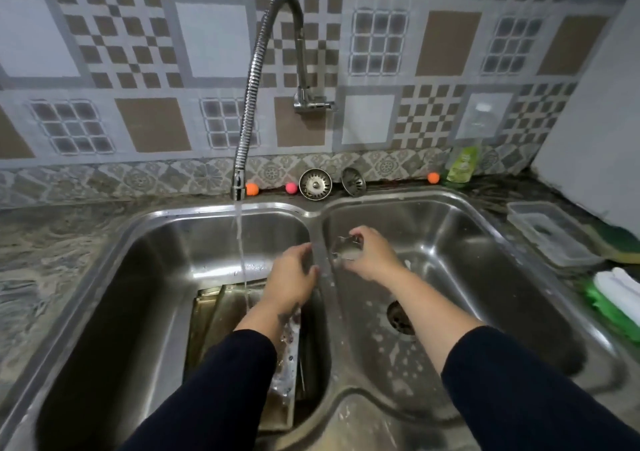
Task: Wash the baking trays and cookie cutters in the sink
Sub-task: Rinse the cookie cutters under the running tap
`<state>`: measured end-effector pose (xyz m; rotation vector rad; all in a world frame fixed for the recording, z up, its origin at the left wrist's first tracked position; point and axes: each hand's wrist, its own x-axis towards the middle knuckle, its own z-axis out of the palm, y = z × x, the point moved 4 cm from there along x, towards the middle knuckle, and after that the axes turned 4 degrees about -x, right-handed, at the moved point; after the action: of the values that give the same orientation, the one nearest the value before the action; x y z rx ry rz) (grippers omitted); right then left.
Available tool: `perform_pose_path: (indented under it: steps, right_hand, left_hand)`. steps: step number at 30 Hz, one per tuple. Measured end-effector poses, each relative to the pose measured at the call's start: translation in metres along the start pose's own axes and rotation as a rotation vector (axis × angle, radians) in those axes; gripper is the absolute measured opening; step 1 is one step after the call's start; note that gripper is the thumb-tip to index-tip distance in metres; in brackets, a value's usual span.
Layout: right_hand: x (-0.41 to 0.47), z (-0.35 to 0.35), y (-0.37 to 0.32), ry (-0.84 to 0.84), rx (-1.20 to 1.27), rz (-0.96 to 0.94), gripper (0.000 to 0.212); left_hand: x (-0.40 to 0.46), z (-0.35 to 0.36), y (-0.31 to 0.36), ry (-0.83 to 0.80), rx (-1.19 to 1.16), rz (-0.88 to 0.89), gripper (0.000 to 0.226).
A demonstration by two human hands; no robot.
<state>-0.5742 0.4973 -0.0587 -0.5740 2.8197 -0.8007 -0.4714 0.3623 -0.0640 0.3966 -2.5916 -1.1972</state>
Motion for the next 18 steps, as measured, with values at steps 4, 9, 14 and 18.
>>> perform_pose_path:
  steps: [4,9,14,18]
  right_hand:
    - [0.013,-0.003,0.099,-0.049,0.064,0.290,0.062]
    - [0.032,0.003,0.205,0.010,0.126,0.488,0.030]
    - [0.046,0.017,0.250,-0.023,-0.037,0.471,0.040]
    - [0.052,0.029,0.262,-0.031,-0.096,0.475,0.050]
  left_hand:
    - [0.005,0.046,0.000,-0.129,0.307,-0.051,0.063]
    - [0.001,0.075,-0.002,-0.111,0.578,-0.091,0.072]
    - [0.004,0.077,-0.006,-0.074,0.607,-0.072,0.069]
    - [0.003,0.078,-0.007,-0.079,0.601,-0.079,0.068]
